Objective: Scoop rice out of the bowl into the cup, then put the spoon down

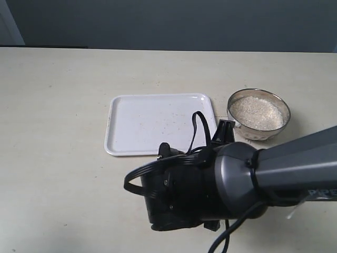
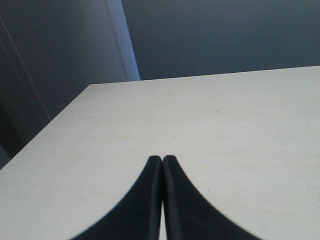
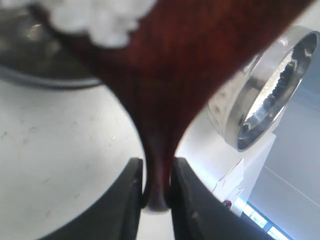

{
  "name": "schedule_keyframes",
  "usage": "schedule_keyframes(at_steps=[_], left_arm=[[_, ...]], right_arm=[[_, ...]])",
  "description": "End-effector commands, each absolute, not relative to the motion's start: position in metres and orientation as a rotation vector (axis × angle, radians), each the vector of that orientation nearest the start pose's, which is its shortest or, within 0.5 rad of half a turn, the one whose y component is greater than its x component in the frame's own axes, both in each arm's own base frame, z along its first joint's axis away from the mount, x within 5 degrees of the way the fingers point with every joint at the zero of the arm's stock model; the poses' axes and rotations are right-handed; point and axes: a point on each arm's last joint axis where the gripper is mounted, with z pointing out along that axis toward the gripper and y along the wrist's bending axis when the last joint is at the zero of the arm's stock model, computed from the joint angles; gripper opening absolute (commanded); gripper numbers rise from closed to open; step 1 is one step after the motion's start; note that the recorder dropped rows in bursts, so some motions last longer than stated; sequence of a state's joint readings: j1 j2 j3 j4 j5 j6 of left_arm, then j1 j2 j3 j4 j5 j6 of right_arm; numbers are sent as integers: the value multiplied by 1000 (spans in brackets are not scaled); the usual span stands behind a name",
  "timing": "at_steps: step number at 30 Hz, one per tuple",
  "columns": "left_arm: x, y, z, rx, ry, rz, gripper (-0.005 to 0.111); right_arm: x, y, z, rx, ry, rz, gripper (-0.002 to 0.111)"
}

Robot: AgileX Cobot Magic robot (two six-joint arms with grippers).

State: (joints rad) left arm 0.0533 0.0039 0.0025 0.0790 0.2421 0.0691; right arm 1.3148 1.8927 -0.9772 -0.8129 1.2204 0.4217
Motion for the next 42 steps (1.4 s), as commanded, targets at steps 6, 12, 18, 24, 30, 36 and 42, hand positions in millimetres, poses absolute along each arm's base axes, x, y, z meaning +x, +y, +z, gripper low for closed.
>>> schedule_keyframes(at_steps=[6, 12, 18, 24, 30, 36, 42], left_arm=[[55, 4, 192, 69, 1723, 156, 0], [55, 4, 192, 69, 1723, 156, 0], [55, 4, 192, 69, 1723, 156, 0], [55, 4, 192, 69, 1723, 156, 0], [55, 4, 192, 69, 1723, 156, 0], [55, 4, 192, 69, 1723, 156, 0], [55, 4, 192, 69, 1723, 156, 0]], right_arm=[[138, 266, 148, -1629, 2040, -1123, -1], [137, 264, 147, -1595, 2010, -1133, -1], [130, 267, 146, -1590, 2002, -1117, -1], [131, 268, 147, -1535, 2007, -1104, -1], [129, 262, 143, -1493, 2006, -1111, -1], [130, 266, 143, -1460, 1995, -1064, -1], [128, 266, 142, -1423, 2002, -1045, -1]])
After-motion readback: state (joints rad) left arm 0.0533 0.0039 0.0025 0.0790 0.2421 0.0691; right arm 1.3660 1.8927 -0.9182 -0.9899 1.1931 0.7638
